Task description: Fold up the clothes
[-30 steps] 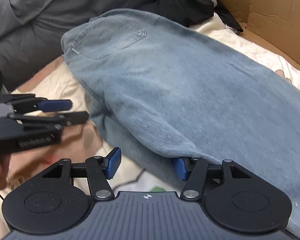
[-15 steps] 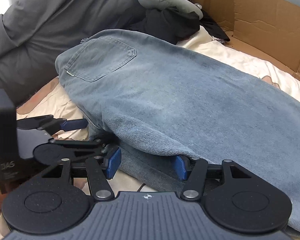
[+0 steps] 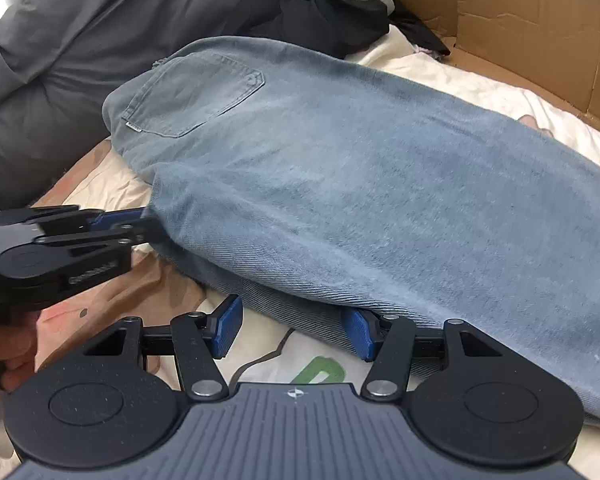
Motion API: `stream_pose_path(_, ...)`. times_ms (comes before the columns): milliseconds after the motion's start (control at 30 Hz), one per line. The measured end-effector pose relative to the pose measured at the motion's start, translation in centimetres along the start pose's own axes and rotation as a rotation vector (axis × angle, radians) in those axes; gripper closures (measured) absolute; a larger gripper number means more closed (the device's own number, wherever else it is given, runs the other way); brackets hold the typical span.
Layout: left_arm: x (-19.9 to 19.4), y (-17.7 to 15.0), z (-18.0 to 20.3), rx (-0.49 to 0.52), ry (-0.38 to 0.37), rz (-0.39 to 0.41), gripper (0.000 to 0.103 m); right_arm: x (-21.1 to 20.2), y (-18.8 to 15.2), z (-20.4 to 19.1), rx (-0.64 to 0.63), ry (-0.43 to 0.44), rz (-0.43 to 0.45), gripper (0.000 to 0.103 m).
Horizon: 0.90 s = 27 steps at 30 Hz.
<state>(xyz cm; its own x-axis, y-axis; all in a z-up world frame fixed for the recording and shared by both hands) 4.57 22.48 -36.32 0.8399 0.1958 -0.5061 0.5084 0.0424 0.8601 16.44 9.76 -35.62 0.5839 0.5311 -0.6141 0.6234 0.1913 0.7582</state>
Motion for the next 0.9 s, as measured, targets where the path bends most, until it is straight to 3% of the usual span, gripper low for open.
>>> stream_pose_path(67,-0.9,-0.1,-0.3,-0.02,0.014,-0.001,0.083,-0.1,-0.1,-0.2,-0.004,0.008,-0.004,0.042)
stream_pose_path(333,-2.3,-0.6,0.1,-0.025,0.026,-0.005,0.087,-1.2,-0.4,-0.4,0.032,0.022,-0.026,0.042)
stream_pose_path(433,-1.8,-1.1,0.4,0.005,0.03,-0.024,0.08,-2.1,-0.5,-0.1,0.064,0.023,-0.033,0.042)
stream_pose_path(567,-1.0,-1.0,-0.1,-0.032,0.023,-0.022,0.067,-3.5,-0.7,0.5,0.085,0.008,-0.034,0.042)
stream_pose_path(700,0.1,-1.1,-0.3,-0.071,0.006,-0.023,0.064,-4.5,-0.3,1.4,0.103,-0.021,-0.023,0.042)
stream_pose_path(733,0.4,-1.3,-0.5,-0.095,0.0,-0.034,0.068,-4.7,-0.1,1.7,0.107,-0.029,-0.017,0.042)
stream_pose_path(767,0.5,-1.3,-0.6,-0.119,-0.02,-0.037,0.079,-4.8,0.2,2.0,0.11,-0.036,-0.009,0.042)
stream_pose_path(900,-0.4,-1.0,-0.7,-0.076,-0.038,-0.022,0.087,-4.3,1.3,3.1,0.125,-0.066,0.017,0.042)
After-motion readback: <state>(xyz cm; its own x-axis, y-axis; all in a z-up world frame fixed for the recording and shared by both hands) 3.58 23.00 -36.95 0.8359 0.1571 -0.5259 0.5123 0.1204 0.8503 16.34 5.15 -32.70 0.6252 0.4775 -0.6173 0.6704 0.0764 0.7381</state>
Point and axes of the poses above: each gripper's, at about its wrist camera, not at the fingertips, and x roughly the way its jaws point, z to its right, y to its top, the point moved 3 cm from there along x, roughly the way its jaws point, and after that the axes turned 13 degrees about z, right-handed, at the moved point
